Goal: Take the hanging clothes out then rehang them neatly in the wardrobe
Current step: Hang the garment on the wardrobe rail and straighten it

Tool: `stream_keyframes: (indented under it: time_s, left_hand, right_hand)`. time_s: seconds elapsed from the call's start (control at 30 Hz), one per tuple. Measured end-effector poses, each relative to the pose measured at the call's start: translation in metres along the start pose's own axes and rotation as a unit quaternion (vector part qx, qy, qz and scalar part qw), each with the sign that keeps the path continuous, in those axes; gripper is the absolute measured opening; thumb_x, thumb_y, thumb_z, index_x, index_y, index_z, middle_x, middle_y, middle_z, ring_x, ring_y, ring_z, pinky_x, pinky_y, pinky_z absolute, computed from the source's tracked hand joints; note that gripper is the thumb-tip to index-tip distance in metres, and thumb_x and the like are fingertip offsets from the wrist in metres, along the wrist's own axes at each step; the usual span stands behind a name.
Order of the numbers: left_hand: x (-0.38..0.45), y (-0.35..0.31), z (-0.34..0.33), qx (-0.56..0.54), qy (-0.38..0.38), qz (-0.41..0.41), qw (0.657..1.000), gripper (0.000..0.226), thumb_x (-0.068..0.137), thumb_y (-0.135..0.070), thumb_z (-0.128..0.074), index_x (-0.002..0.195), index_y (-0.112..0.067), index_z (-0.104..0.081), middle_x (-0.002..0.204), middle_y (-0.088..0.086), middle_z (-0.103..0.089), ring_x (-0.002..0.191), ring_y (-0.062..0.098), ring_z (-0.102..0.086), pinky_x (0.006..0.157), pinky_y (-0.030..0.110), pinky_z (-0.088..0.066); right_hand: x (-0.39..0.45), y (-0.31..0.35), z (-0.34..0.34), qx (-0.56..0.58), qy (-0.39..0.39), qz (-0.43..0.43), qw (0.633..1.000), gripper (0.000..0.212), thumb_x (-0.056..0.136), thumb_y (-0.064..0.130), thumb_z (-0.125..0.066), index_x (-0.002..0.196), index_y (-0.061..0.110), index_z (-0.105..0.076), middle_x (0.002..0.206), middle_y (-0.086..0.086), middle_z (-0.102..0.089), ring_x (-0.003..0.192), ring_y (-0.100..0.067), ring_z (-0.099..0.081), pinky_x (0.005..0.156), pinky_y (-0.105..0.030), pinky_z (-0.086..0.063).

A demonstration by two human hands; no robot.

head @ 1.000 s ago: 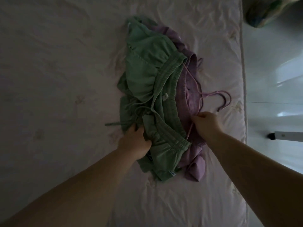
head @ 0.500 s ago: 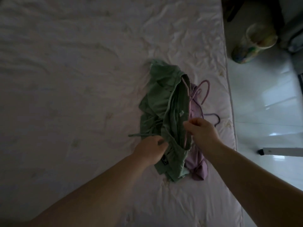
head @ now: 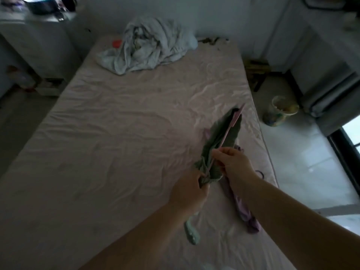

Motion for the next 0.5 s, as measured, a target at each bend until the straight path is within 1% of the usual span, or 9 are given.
stream_keyframes:
  time_s: [0.03, 0.1, 0.2, 0.23, 0.3, 0.37, 0.4, 0.5]
  left_hand:
    - [-0.006, 0.001, 0.018, 0.002, -0.025, 0.001, 1.0, 0.019, 0.089, -0.031, -0.05, 0.102, -0.02, -0.058, 0.106, 0.005, -0.063, 0.101, 0.027, -0.058, 0.078, 0.029, -0.044]
    - [-0.018, 0.005, 0.054, 0.009, -0.079, 0.006, 0.997, 0.02, 0.09, -0.03, -0.051, 0.104, -0.018, -0.058, 0.109, 0.007, -0.063, 0.104, 0.028, -0.057, 0.081, 0.031, -0.044]
    - [-0.037, 0.013, 0.104, 0.028, -0.164, 0.011, 0.986, 0.018, 0.093, -0.028, -0.047, 0.104, -0.016, -0.057, 0.107, 0.007, -0.063, 0.102, 0.029, -0.057, 0.077, 0.033, -0.043]
    - [-0.045, 0.017, 0.119, 0.033, -0.196, 0.008, 0.98, 0.019, 0.093, -0.027, -0.046, 0.105, -0.017, -0.057, 0.107, 0.006, -0.062, 0.101, 0.028, -0.057, 0.075, 0.032, -0.042]
    - [-0.064, 0.024, 0.145, 0.04, -0.251, 0.003, 0.967, 0.02, 0.094, -0.028, -0.044, 0.107, -0.018, -0.057, 0.106, 0.004, -0.062, 0.1, 0.025, -0.058, 0.075, 0.031, -0.042]
    - [-0.084, 0.034, 0.168, 0.046, -0.29, 0.008, 0.956, 0.023, 0.094, -0.029, -0.044, 0.11, -0.019, -0.057, 0.107, 0.003, -0.063, 0.1, 0.024, -0.059, 0.076, 0.032, -0.043]
    - [-0.095, 0.041, 0.179, 0.048, -0.307, 0.015, 0.95, 0.023, 0.094, -0.029, -0.044, 0.111, -0.019, -0.058, 0.107, 0.003, -0.063, 0.1, 0.024, -0.059, 0.076, 0.032, -0.042]
    - [-0.134, 0.066, 0.211, 0.041, -0.355, 0.052, 0.932, 0.024, 0.094, -0.026, -0.046, 0.111, -0.016, -0.059, 0.108, 0.005, -0.064, 0.101, 0.026, -0.059, 0.069, 0.029, -0.034]
  right_hand:
    - [-0.009, 0.011, -0.01, 0.0, 0.007, 0.009, 1.0, 0.015, 0.081, 0.013, -0.068, 0.068, 0.011, -0.061, 0.043, 0.006, -0.053, 0.037, -0.006, -0.046, 0.04, -0.017, -0.038]
    - [-0.024, 0.03, -0.028, -0.002, 0.016, 0.027, 0.999, 0.016, 0.08, 0.013, -0.069, 0.067, 0.011, -0.06, 0.042, 0.007, -0.051, 0.036, -0.006, -0.044, 0.039, -0.017, -0.036]
    - [-0.044, 0.057, -0.055, -0.035, 0.047, 0.054, 0.997, 0.022, 0.08, 0.016, -0.069, 0.061, 0.016, -0.057, 0.044, 0.006, -0.053, 0.036, -0.005, -0.044, 0.037, -0.015, -0.035]
    - [-0.052, 0.065, -0.066, -0.056, 0.067, 0.063, 0.994, 0.021, 0.081, 0.018, -0.068, 0.062, 0.016, -0.059, 0.046, 0.006, -0.056, 0.04, -0.007, -0.046, 0.04, -0.017, -0.036]
    - [-0.068, 0.079, -0.083, -0.11, 0.105, 0.09, 0.984, 0.017, 0.083, 0.022, -0.066, 0.066, 0.018, -0.062, 0.058, 0.005, -0.063, 0.051, -0.011, -0.051, 0.049, -0.021, -0.041]
    - [-0.084, 0.094, -0.094, -0.175, 0.121, 0.145, 0.966, 0.015, 0.083, 0.022, -0.065, 0.068, 0.021, -0.063, 0.069, 0.001, -0.065, 0.061, -0.014, -0.055, 0.059, -0.025, -0.045]
    - [-0.092, 0.101, -0.097, -0.213, 0.116, 0.181, 0.953, 0.015, 0.083, 0.021, -0.065, 0.068, 0.023, -0.062, 0.071, 0.001, -0.064, 0.063, -0.014, -0.055, 0.062, -0.024, -0.045]
    - [-0.117, 0.116, -0.102, -0.292, 0.101, 0.277, 0.91, 0.012, 0.085, 0.018, -0.062, 0.075, 0.025, -0.06, 0.069, 0.005, -0.058, 0.062, -0.009, -0.052, 0.056, -0.02, -0.04]
Point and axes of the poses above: each hand's wrist, its own x-axis towards the middle knuckle, its own z-axis out of the back of the hand, y = z × x, the point moved 7 cm from there along x, towards the middle knuckle
